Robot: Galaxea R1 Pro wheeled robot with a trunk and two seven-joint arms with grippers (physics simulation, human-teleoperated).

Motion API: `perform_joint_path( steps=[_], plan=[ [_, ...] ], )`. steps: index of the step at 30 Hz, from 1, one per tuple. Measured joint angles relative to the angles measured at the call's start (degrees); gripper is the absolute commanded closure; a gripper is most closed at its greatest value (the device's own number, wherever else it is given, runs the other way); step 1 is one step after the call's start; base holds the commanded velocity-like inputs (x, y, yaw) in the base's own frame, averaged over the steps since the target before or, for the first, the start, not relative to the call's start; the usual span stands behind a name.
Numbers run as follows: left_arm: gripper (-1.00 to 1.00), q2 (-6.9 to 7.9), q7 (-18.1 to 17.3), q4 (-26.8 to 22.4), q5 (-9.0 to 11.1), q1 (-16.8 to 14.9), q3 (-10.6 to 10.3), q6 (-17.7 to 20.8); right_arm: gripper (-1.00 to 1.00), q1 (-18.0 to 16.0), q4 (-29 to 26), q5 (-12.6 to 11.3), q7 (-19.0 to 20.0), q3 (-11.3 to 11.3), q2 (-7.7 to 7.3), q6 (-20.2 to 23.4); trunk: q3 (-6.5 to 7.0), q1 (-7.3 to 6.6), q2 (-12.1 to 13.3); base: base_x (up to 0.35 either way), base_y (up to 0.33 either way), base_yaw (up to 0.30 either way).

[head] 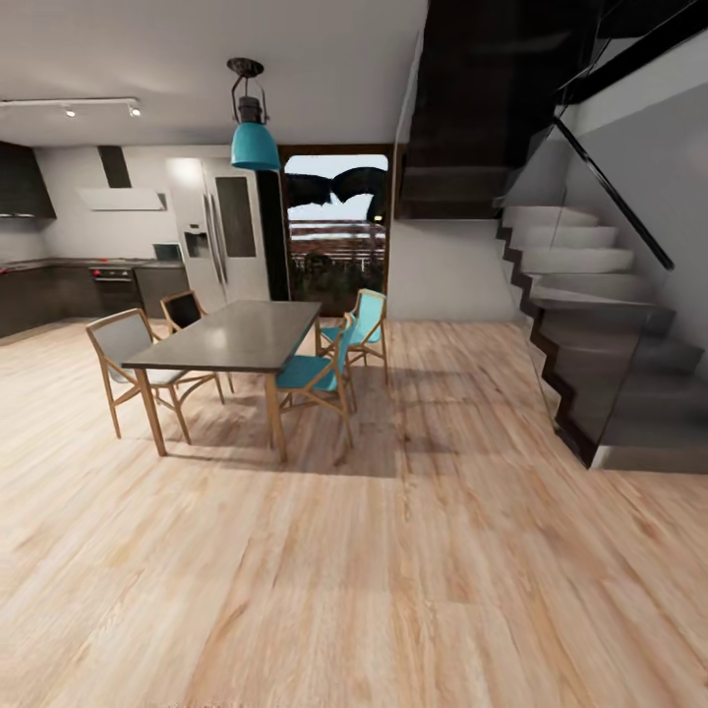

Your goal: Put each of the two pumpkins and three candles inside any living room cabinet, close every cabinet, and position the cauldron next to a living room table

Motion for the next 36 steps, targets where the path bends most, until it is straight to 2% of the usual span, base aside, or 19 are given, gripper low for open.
perform_joint_path(
  steps=[12,18,26,36],
  plan=[
    [-1.0,-0.08,0.01,0.04,0.04,0.0,-0.03,-0.06,-1.0,0.0,0.04,-0.02,0.0,0.0,0.0,-0.13,0.0,0.01,0.0,-0.125,-0.212,0.25],
    [-1.0,0.17,0.11,-0.03,-0.1,0.0,-0.06,-0.05,-1.0,0.0,0.0,-0.02,0.01,0.0,0.0,-0.16,0.0,0.0,0.0,-0.025,-0.024,0.248],
    [-1.0,1.86,0.68,-0.05,-0.38,0.0,-0.13,-0.03,-1.0,0.0,-0.07,-0.02,0.01,-0.06,-0.1,-0.13,0.0,0.0,0.0,-0.002,-0.002,0.235],
    [-1.0,2.02,0.73,-0.05,-0.36,0.0,-0.23,-0.02,-1.0,0.0,-0.16,-0.02,0.01,0.07,-0.05,-0.16,0.0,0.0,0.0,0.0,0.0,0.11]
  ],
)
